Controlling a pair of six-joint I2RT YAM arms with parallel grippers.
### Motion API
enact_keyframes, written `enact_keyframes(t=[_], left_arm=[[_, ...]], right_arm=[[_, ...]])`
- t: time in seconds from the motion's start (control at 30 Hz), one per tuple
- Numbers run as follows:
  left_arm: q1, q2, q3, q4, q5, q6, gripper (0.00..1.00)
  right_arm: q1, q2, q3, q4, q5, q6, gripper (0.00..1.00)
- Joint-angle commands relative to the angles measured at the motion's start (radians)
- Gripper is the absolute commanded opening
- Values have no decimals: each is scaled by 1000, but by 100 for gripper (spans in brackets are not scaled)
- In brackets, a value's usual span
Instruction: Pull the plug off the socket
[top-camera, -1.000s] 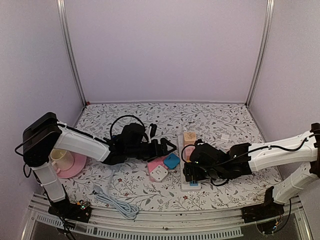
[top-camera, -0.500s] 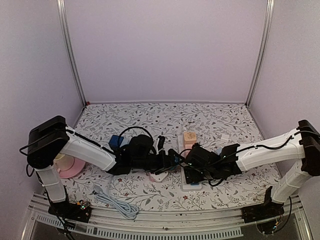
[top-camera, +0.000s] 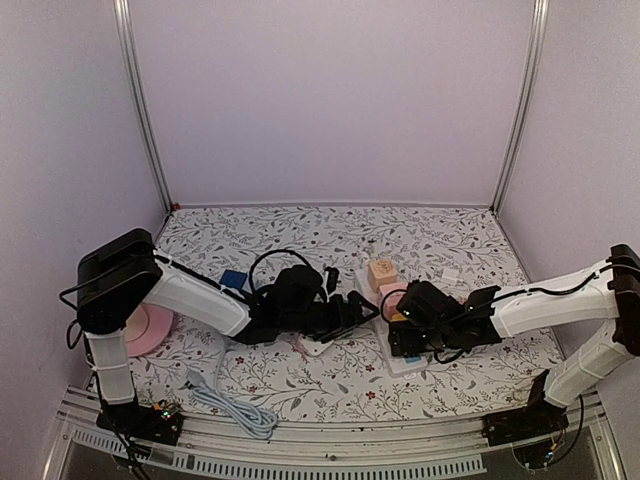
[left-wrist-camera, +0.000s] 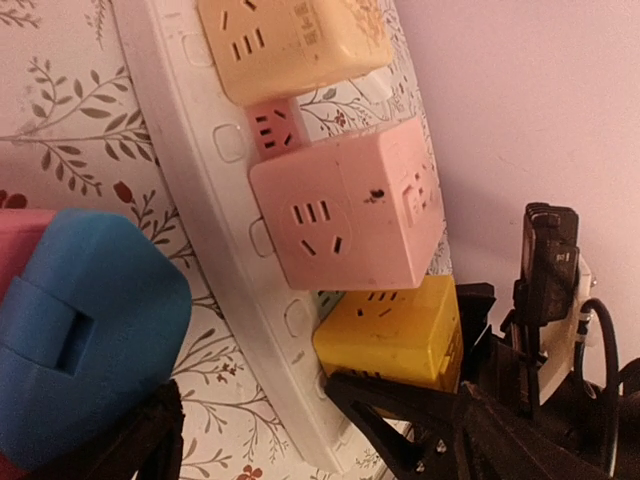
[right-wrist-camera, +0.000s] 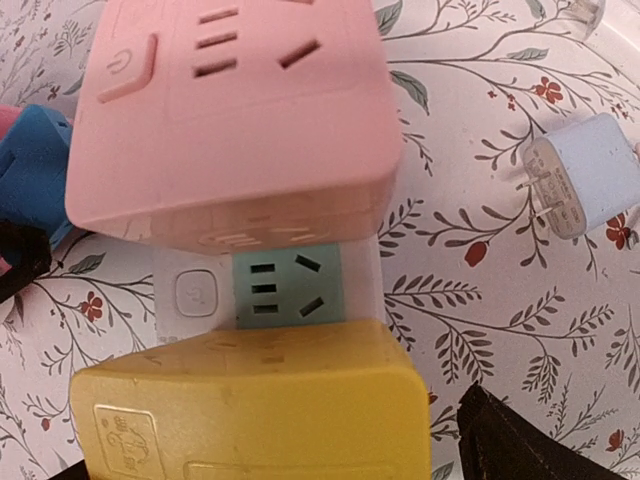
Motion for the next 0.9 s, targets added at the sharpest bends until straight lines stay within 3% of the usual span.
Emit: enact_keyframes(t=[0.0, 0.2, 0.53, 0.7, 0.87], left_arm=[[31, 56, 33, -153, -37, 63, 94], [-14, 49, 83, -162, -24, 44, 91], [-42, 94, 109, -124, -14, -12, 79], [-44, 124, 141, -142, -28, -22, 75], [-41, 141, 157, -154, -42, -21, 68]], right_arm=[[-24, -60, -38, 103, -25, -16, 92], [-50, -63, -53, 205, -66, -58, 90], [-111, -73, -95, 269, -184, -78, 70], [-209, -153, -190, 389, -370, -68, 61], [-274, -188, -255, 502, -522, -36, 60]])
